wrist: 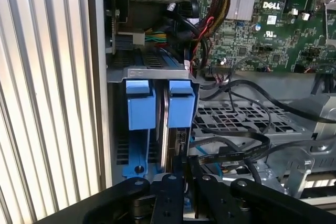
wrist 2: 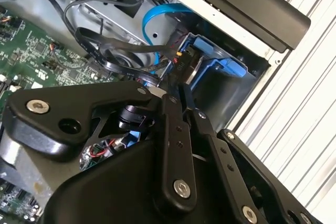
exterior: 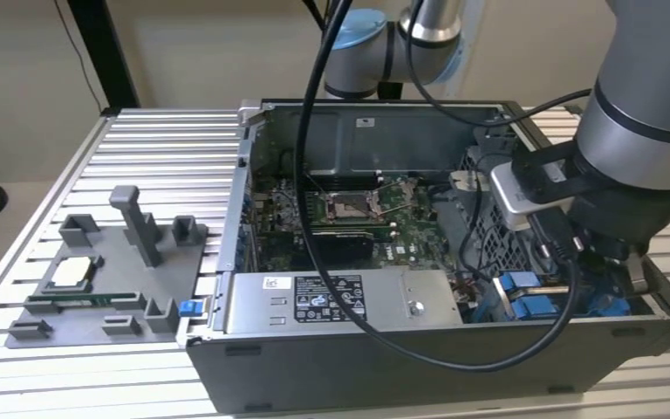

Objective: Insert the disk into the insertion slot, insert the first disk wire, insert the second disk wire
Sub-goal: 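Insert the second disk wire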

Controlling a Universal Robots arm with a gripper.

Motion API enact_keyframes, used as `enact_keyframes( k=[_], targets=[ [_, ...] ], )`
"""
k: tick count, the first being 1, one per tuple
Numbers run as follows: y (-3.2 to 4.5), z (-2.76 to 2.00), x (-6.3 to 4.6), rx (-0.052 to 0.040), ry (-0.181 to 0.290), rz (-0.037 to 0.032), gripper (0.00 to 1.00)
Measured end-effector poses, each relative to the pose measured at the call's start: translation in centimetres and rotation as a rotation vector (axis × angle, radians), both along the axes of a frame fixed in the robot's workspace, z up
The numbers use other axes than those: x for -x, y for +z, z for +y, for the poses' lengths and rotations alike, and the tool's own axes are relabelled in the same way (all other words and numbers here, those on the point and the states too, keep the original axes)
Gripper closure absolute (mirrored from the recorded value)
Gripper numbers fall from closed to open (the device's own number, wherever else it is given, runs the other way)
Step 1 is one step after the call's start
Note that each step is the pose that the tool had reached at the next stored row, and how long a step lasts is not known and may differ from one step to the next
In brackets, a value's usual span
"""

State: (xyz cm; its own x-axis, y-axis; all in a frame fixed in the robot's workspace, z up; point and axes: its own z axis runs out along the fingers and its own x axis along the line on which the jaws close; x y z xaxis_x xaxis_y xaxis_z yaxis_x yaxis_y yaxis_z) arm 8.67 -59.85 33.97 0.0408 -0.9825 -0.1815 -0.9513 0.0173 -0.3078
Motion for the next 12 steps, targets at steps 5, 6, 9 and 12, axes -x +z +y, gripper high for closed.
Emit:
enact_keyframes(
  k=[5,6,9,12],
  targets=[
    [-0.27,0.00,0.00,0.0006,0.000,0.0000,1.00],
    [-0.32,0.00,0.00,0.0006,-0.001,0.0000,1.00],
    [-0.42,0.00,0.00,0.0006,-0.002,0.0000,1.00],
    [-0.47,0.01,0.00,0.0006,-0.004,0.0000,1.00]
  ],
)
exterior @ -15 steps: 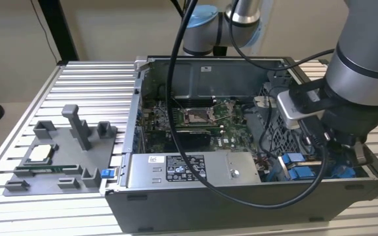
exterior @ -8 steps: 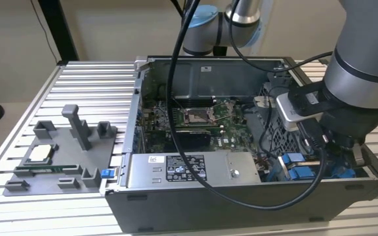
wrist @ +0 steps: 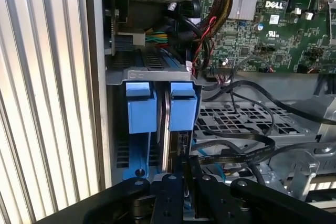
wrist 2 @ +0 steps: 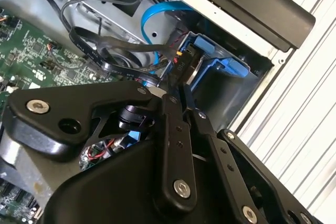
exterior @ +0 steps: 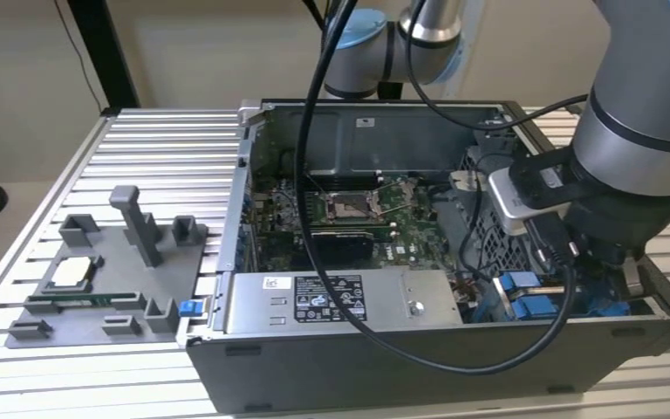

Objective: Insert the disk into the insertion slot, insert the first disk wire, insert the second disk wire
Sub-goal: 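Insert the second disk wire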

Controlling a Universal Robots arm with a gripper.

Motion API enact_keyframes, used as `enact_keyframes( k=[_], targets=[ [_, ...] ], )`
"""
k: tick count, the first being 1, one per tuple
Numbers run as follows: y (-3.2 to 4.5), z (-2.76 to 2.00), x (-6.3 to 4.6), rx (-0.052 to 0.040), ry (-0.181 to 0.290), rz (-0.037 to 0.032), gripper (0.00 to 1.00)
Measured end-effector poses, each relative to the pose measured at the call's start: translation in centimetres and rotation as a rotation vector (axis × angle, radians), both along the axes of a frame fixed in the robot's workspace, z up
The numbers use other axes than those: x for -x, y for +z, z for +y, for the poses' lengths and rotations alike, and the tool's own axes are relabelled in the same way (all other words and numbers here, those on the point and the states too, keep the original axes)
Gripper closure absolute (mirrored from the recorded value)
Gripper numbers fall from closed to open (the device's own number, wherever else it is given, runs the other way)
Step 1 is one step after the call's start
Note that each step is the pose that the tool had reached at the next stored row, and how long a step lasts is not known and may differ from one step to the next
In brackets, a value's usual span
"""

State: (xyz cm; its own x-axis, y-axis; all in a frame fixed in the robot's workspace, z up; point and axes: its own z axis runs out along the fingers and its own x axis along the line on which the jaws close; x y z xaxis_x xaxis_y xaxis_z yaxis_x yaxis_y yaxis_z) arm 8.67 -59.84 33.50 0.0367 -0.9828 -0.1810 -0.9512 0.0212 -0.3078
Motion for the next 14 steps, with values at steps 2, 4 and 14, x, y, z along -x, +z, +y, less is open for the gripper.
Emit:
enact_keyframes(
  k=[2,4,14],
  targets=[
    [-0.03,0.02,0.00,-0.0002,-0.001,0.0000,1.00],
    [-0.05,0.05,0.00,0.0000,-0.002,0.0000,1.00],
    [-0.28,0.22,0.00,0.0012,-0.007,0.0000,1.00]
  ],
)
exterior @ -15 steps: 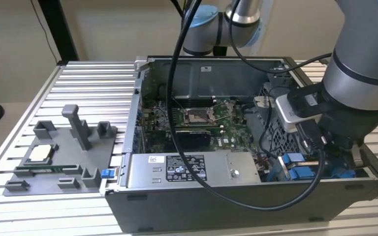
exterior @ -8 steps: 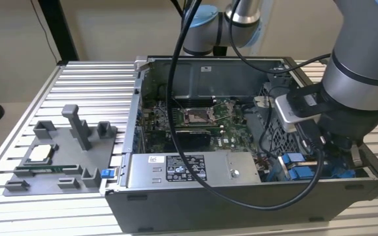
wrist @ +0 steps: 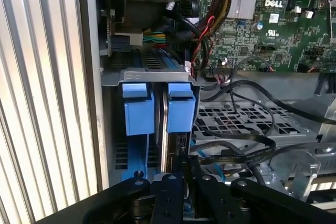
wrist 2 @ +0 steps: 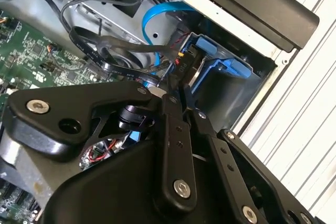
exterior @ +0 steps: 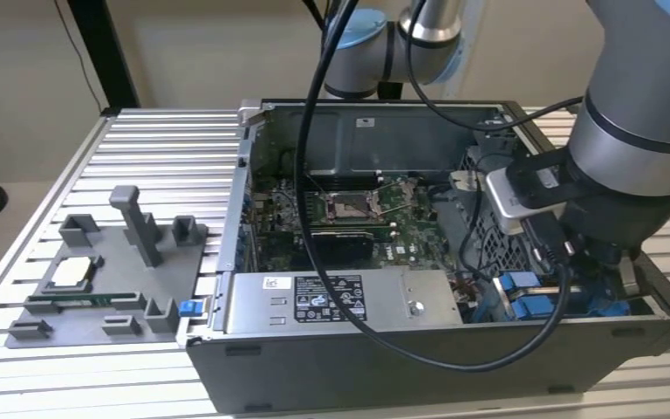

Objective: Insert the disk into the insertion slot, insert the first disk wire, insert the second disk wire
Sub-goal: 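Insert the second disk wire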

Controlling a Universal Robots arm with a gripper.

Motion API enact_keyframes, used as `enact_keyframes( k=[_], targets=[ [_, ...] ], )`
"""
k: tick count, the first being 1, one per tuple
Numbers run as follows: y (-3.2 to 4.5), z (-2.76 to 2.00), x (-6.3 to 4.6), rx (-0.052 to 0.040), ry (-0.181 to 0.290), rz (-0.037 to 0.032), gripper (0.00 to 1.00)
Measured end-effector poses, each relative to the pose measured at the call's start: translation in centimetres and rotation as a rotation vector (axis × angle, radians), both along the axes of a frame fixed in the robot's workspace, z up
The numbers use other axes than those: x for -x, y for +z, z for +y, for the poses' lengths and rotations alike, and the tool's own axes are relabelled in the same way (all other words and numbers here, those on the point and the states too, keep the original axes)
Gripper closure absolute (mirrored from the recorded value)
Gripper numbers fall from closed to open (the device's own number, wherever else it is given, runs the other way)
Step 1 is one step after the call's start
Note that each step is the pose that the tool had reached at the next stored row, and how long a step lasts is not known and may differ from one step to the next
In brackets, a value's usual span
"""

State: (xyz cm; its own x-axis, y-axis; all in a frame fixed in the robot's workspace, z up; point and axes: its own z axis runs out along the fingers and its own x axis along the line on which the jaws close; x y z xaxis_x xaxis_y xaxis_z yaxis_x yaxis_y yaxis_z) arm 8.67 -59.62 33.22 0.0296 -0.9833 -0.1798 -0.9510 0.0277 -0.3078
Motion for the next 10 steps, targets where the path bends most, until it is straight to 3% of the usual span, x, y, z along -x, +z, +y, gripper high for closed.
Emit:
enact_keyframes(
  k=[10],
  targets=[
    [-0.52,0.04,0.00,0.0018,-0.005,0.0000,1.00]
  ],
)
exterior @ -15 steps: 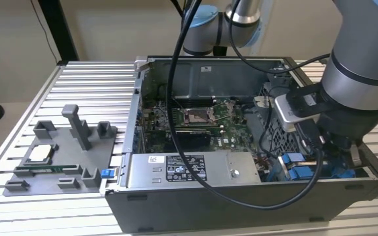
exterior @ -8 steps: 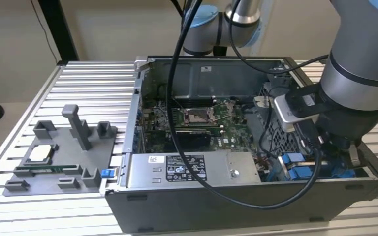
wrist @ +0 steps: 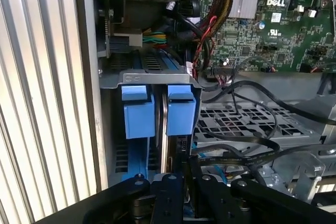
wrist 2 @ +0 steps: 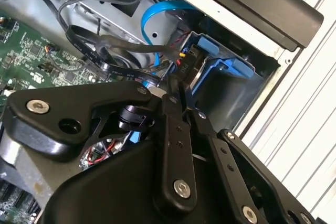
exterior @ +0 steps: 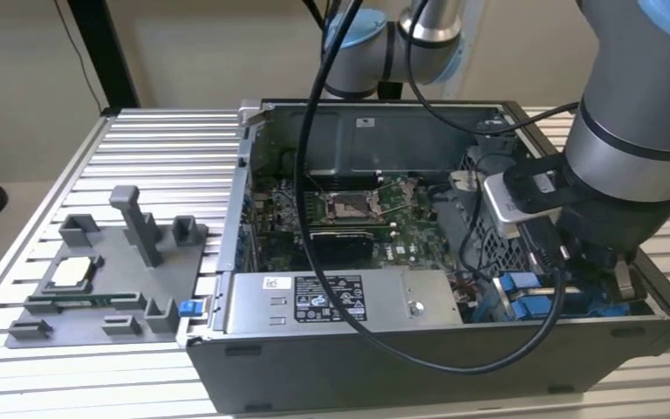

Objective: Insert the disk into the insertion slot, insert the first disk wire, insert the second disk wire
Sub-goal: 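Insert the second disk wire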

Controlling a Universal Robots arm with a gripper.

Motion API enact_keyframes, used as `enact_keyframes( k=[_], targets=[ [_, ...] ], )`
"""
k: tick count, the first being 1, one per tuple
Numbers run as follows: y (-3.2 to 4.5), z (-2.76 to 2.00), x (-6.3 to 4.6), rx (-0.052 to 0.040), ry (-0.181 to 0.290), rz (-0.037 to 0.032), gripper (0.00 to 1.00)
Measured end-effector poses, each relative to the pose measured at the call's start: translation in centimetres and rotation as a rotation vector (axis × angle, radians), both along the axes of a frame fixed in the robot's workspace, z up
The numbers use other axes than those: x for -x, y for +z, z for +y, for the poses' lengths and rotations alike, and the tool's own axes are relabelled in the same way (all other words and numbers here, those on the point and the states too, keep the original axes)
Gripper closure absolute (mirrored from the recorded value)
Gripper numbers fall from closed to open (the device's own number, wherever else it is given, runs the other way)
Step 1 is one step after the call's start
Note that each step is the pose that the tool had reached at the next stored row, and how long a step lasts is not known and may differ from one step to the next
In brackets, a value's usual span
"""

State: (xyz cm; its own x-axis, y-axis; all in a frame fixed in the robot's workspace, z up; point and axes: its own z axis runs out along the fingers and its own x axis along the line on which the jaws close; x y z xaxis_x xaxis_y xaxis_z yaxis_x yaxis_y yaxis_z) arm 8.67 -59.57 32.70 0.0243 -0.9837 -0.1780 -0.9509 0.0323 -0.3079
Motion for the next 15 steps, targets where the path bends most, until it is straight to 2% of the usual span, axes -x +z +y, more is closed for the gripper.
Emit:
enact_keyframes(
  k=[5,6,9,10,15],
  targets=[
    [-0.18,0.00,0.0,-0.0004,-0.001,0.0000,1.00],
    [-0.20,0.00,0.0,-0.0010,-0.001,0.0000,0.00],
    [-0.20,0.00,0.0,-0.0011,-0.001,-0.0001,0.00],
    [0.01,0.00,0.0,-0.0005,-0.002,0.0001,0.00],
    [2.25,0.00,0.0,-0.0004,-0.002,0.0006,0.00]
  ],
)
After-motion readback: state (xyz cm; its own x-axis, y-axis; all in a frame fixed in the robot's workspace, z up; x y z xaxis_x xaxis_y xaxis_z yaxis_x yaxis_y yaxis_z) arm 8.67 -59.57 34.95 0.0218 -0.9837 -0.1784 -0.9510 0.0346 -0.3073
